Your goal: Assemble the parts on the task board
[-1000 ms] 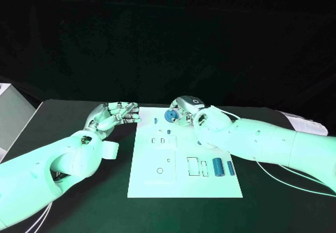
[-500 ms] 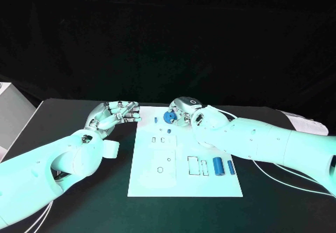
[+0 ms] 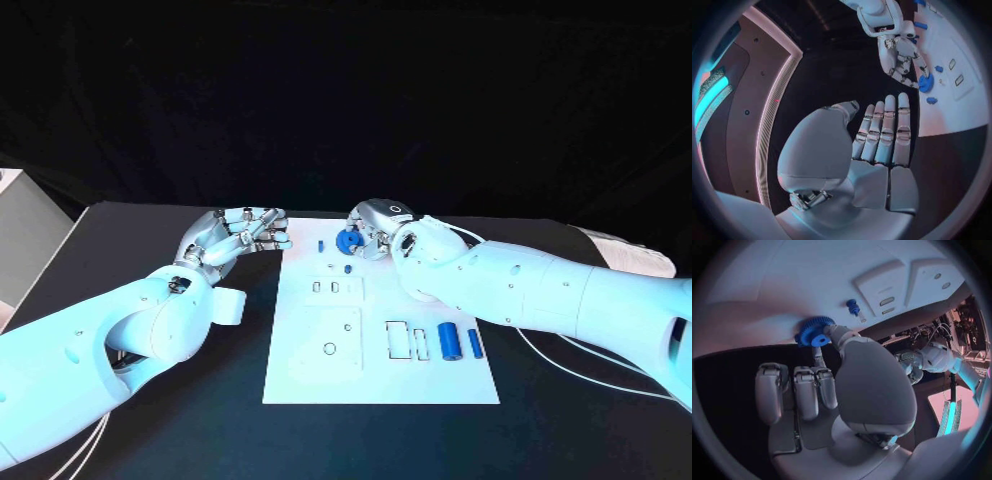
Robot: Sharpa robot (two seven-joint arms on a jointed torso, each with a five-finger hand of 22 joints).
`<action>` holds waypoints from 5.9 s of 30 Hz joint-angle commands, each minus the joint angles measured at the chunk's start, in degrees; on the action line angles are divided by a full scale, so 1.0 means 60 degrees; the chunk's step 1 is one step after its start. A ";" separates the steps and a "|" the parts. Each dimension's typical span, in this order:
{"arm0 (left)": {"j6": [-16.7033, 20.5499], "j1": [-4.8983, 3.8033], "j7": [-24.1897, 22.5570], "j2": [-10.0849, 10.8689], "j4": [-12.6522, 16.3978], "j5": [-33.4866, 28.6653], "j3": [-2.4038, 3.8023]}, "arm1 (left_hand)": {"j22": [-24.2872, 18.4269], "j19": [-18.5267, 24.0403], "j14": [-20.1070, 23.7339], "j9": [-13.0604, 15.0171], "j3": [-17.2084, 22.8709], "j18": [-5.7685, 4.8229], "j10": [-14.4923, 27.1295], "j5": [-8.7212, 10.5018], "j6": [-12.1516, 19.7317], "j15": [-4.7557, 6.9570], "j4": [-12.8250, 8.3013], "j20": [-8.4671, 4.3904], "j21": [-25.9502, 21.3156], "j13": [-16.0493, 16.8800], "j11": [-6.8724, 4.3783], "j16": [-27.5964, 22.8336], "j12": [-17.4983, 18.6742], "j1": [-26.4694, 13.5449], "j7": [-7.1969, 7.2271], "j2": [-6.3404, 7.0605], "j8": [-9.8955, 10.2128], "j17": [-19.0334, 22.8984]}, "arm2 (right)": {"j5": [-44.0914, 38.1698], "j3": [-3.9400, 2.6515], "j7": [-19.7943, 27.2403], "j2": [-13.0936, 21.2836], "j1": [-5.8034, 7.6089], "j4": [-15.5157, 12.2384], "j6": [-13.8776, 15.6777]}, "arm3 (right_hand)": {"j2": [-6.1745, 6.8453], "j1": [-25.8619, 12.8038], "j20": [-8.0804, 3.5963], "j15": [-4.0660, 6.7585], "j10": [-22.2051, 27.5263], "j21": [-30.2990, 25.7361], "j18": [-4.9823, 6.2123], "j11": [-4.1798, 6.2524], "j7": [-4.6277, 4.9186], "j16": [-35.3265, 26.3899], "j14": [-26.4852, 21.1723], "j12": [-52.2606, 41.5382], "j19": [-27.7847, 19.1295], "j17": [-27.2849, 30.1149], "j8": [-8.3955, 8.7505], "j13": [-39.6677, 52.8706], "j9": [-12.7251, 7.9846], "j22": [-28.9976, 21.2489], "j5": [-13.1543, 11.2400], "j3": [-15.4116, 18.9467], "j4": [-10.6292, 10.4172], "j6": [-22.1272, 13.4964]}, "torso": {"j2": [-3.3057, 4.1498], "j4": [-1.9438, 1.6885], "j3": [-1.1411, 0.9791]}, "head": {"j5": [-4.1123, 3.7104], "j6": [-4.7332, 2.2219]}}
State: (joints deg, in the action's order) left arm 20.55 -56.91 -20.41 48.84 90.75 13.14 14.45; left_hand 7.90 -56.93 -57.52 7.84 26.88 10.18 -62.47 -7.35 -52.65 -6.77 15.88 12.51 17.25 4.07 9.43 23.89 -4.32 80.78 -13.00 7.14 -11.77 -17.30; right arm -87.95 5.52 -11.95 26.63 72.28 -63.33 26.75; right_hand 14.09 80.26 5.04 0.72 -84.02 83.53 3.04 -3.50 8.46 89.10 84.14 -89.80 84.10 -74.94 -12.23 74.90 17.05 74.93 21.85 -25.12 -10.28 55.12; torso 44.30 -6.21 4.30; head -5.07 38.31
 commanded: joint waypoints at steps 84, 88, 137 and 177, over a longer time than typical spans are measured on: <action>-0.0078 0.0109 -0.0075 0.0008 -0.0283 0.0023 0.0004 | 0.0080 0.0153 0.0328 0.0014 0.0293 0.0013 0.0062 -0.0016 0.0063 -0.0004 -0.0033 -0.0017 0.0170 0.0007 0.0069 0.0319 0.0041 0.0110 -0.0079 0.0107 -0.0045 -0.0189 | 0.3986 -0.0101 0.3718 0.4424 -0.0005 -0.1130 -0.0671 | 0.0165 0.0259 0.0196 -0.0212 -0.0640 0.0092 -0.0209 -0.0255 0.0241 0.0110 0.0944 0.0271 0.0489 -0.2369 0.0597 0.2191 -0.0005 0.1376 -0.0484 0.1107 0.0203 -0.0618 | -0.0027 0.0233 -0.0298 | -0.0223 -0.0117; -0.0091 0.0132 -0.0080 -0.0010 -0.0304 0.0022 0.0004 | 0.0080 0.0153 0.0328 0.0014 0.0293 0.0013 0.0062 -0.0016 0.0063 -0.0004 -0.0033 -0.0017 0.0170 0.0007 0.0069 0.0319 0.0041 0.0110 -0.0079 0.0107 -0.0045 -0.0189 | 0.3999 -0.0096 0.3445 0.4243 -0.0123 -0.0957 -0.0842 | 0.0151 0.0240 0.0200 -0.0217 -0.0658 0.0112 -0.0215 -0.0261 0.0246 0.0120 0.0952 0.0255 0.0499 -0.2402 0.0604 0.2207 -0.0007 0.1399 -0.0466 0.1140 0.0180 -0.0628 | -0.0005 0.0214 -0.0339 | -0.0247 -0.0098; -0.0136 0.0150 0.0013 0.0018 -0.0265 0.0051 0.0005 | 0.0085 0.0191 0.0372 0.0015 0.0327 0.0014 0.0075 -0.0018 0.0077 -0.0011 -0.0028 -0.0008 0.0179 0.0008 0.0073 0.0353 0.0040 0.0101 -0.0080 0.0116 -0.0051 -0.0209 | 0.4030 -0.0089 0.2975 0.3489 -0.0378 -0.0209 -0.0943 | -0.0126 0.0287 0.0184 -0.0181 -0.0902 0.0233 -0.0248 -0.0208 0.0183 0.0135 0.0965 0.0048 0.0570 -0.2456 0.0419 0.2428 0.0059 0.1543 -0.0226 0.1015 0.0063 -0.0245 | 0.0000 0.0206 -0.0359 | -0.0317 0.0120; -0.0106 0.0150 0.0048 0.0043 -0.0263 0.0058 0.0005 | 0.0092 0.0205 0.0393 0.0017 0.0360 0.0018 0.0077 -0.0021 0.0079 -0.0011 -0.0030 -0.0005 0.0194 0.0010 0.0073 0.0382 0.0037 0.0104 -0.0080 0.0109 -0.0060 -0.0223 | 0.3827 -0.0123 0.2446 0.3610 -0.0162 -0.1006 0.0603 | -0.0544 0.0170 -0.0175 0.0210 -0.0997 0.0257 -0.0257 0.0227 -0.0297 0.0150 0.0977 -0.0033 0.0597 -0.2509 -0.0354 0.2516 0.0340 0.1599 -0.0356 0.0071 0.0167 0.0760 | -0.0034 0.0250 -0.0344 | -0.0250 0.0105</action>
State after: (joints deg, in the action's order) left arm 20.54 -56.00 -19.81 49.12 89.03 13.38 14.44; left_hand 8.40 -56.11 -55.47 7.87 28.71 10.17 -62.27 -7.35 -52.44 -6.78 15.81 12.49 18.09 4.07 9.63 25.89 -4.32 81.49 -13.21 7.35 -11.77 -18.59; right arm -63.84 4.89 4.42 48.13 70.92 -68.45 26.79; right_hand 11.22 81.22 4.50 1.55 -84.14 84.85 2.58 -2.56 7.22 89.77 83.94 -89.81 84.01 -74.90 -14.08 74.91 18.41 74.90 19.43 -24.40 -9.24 58.67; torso 44.20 -4.84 2.19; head -6.62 39.06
